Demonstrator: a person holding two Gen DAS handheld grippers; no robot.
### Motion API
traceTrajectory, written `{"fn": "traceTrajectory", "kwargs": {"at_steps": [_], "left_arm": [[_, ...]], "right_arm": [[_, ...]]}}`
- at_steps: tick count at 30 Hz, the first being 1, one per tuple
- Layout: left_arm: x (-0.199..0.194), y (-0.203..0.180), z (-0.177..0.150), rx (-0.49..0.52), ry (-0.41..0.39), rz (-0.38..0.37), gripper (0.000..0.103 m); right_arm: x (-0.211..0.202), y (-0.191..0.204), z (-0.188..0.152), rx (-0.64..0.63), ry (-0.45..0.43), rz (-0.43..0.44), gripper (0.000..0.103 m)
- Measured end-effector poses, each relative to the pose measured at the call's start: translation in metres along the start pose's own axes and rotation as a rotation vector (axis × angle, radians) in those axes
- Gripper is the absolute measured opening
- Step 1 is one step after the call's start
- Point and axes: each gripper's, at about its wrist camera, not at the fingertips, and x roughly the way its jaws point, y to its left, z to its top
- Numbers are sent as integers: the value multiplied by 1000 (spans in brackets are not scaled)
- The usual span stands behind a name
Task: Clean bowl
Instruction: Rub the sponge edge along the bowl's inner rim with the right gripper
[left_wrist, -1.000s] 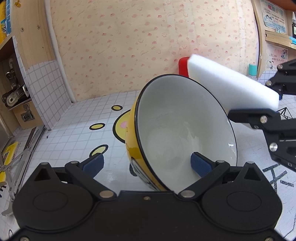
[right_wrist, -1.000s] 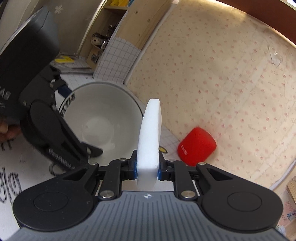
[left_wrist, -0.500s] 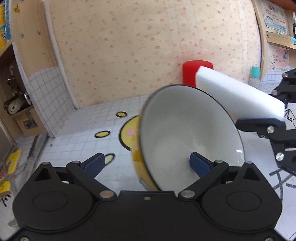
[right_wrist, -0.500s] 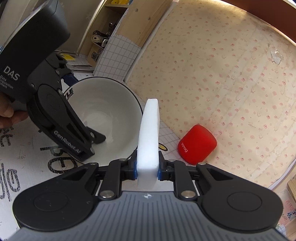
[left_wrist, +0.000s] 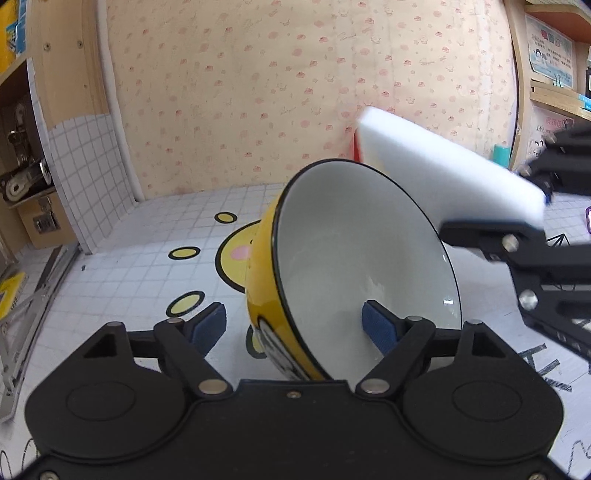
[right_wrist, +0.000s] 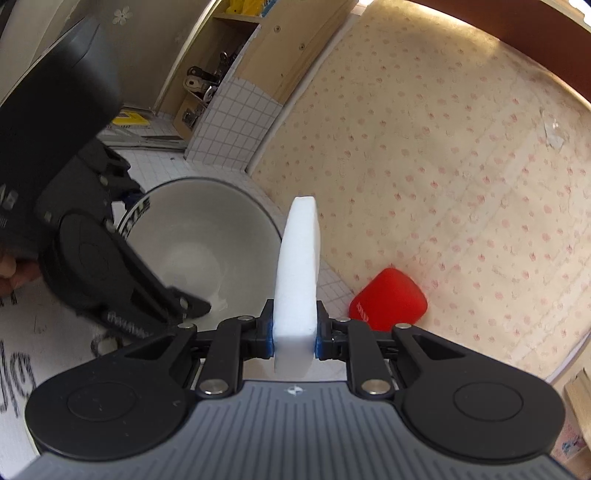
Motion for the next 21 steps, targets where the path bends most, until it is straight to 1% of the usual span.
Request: {"fn": "traceTrajectory", "kwargs": {"at_steps": [3, 6, 13, 14, 17, 21], "left_arm": [[0, -1, 0, 5, 2, 1, 82], [1, 0, 1, 5, 3, -2, 82], [1, -2, 1, 12, 2, 6, 83], [1, -2, 1, 10, 3, 6, 84], [1, -2, 1, 6, 4, 7, 84], [-1, -6, 1, 26, 0, 19, 84]], "right_arm": [[-2, 2, -9, 10, 24, -2, 21], [0, 2, -10, 26, 32, 0, 21], [8, 1, 12, 25, -8, -8, 21], [8, 2, 13, 20, -10, -11, 21], [5, 5, 5, 29, -2, -9, 21], [1, 4, -5, 61, 6, -4, 22]]}}
